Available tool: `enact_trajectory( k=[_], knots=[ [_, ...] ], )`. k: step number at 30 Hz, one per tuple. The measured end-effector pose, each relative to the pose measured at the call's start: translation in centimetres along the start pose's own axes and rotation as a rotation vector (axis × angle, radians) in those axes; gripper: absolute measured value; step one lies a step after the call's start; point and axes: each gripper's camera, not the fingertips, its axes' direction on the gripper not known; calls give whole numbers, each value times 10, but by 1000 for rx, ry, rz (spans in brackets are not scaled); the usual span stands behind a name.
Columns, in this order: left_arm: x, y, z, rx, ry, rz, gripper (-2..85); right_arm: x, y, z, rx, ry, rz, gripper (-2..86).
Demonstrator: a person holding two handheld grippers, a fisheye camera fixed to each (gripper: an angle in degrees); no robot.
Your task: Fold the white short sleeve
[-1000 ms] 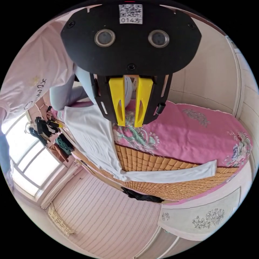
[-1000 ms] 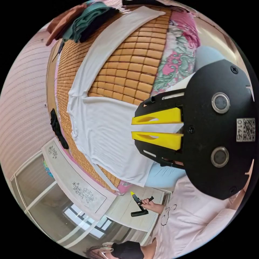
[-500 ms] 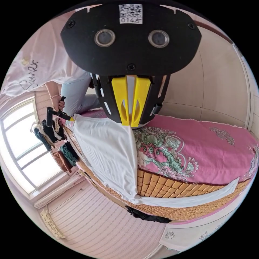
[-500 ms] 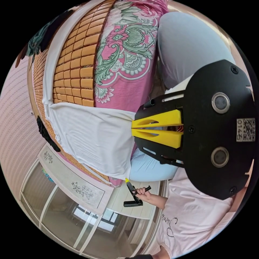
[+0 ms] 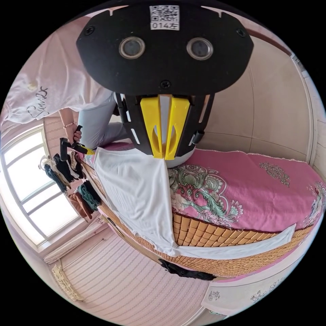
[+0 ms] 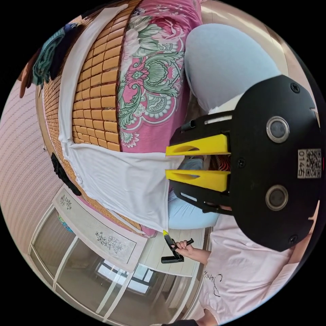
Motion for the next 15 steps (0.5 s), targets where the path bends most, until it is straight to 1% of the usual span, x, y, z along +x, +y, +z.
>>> enact_trajectory(
  k=[1,3,5,7,9,11,15],
  knots=[
    [-2,0,5,-7,-6,4,-10,-5,-4,2,-16,10,-1,110],
    [-6,0,12,-13,-6,4,-10,-14,-9,0,3,63,-16,98],
    [-12,1,21,-16,0,2,-10,-22,-15,3,-21,31,-32,83],
    [-16,2,28,-20,-2,1,-10,-32,-21,11,-70,14,-44,44],
    [-20,4,34,-20,-1,1,-10,-38,-21,10,-78,59,-47,21],
    [-24,6,41,-19,-4,7,-10,-42,-19,1,-68,48,-48,13],
    [-30,10,51,-13,1,16,-10,-41,-12,-27,-45,-34,-28,6]
  ],
)
